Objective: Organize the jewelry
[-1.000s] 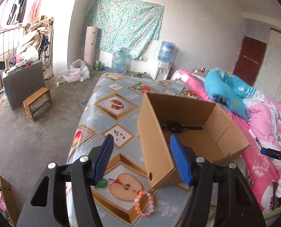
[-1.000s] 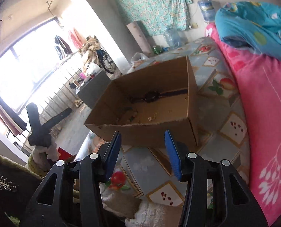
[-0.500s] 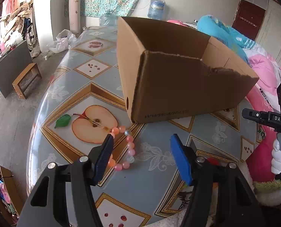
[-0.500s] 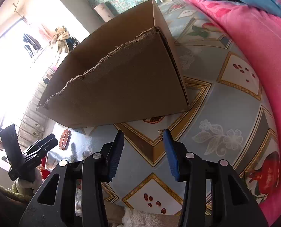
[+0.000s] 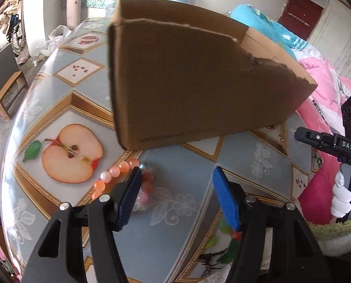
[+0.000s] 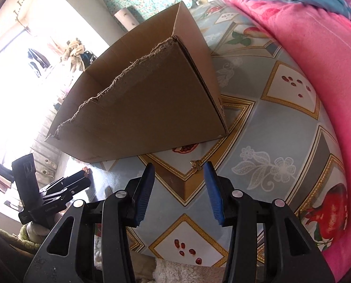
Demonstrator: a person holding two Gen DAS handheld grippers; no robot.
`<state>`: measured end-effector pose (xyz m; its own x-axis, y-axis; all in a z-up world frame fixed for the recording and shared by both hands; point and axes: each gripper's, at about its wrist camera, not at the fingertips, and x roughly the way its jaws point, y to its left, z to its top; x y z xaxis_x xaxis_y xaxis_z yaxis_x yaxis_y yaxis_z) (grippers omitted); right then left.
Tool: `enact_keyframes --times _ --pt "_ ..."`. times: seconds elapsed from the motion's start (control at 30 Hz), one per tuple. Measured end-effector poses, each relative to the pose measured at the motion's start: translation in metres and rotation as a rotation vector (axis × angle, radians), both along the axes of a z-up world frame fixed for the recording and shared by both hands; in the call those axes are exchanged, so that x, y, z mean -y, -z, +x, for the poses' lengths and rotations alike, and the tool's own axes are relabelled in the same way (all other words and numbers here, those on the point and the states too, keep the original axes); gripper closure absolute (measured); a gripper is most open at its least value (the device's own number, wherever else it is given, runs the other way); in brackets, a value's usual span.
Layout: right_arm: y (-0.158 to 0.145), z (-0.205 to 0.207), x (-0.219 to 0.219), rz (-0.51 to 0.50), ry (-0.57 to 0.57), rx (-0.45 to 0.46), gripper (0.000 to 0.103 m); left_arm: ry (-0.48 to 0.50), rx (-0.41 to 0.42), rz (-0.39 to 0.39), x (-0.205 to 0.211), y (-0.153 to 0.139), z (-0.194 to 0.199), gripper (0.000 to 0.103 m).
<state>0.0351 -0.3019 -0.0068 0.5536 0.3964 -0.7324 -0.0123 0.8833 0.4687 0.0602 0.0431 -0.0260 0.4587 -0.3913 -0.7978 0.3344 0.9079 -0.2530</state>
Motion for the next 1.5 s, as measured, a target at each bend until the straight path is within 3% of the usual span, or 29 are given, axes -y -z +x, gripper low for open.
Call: enact_keyframes --times 0.27,0.47,0.57,0.67,0.7,0.73,1.07,1.27,1.5 --pt "-0.004 -0.009 -0.004 -0.074 0.007 0.035 0.06 0.13 0.009 -0.016 0.047 0.0 -0.002 0.042" --pt "-0.005 -0.009 -0.024 -0.228 -0.028 0.082 0.067 0.149 0.026 0.011 0.055 0.0 -0.003 0.04" --pt "0.0 -0.003 -0.034 -0.308 -0.051 0.082 0.072 0.151 0.032 0.018 0.054 0.0 -0.003 0.039" --pt "0.007 0.006 -0.039 -0.364 -0.053 0.072 0.084 0.149 0.036 0.025 0.057 0.0 -0.004 0.039" --pt "0.009 0.008 -0.04 -0.38 -0.056 0.063 0.094 0.15 0.036 0.026 0.058 0.0 -0.004 0.039" --pt "0.011 0.008 -0.041 -0.389 -0.058 0.061 0.095 0.152 0.036 0.028 0.057 0.001 -0.004 0.039" --pt "0.008 0.001 -0.052 -0.297 -0.151 0.053 0.099 0.157 0.037 0.03 0.058 0.002 -0.005 0.039" --pt "0.007 -0.002 -0.055 -0.182 -0.2 0.012 0.098 0.152 0.038 0.027 0.057 0.002 -0.005 0.038" --pt "-0.008 -0.014 -0.037 -0.213 -0.149 0.044 0.098 0.15 0.039 0.028 0.058 0.002 -0.006 0.037"
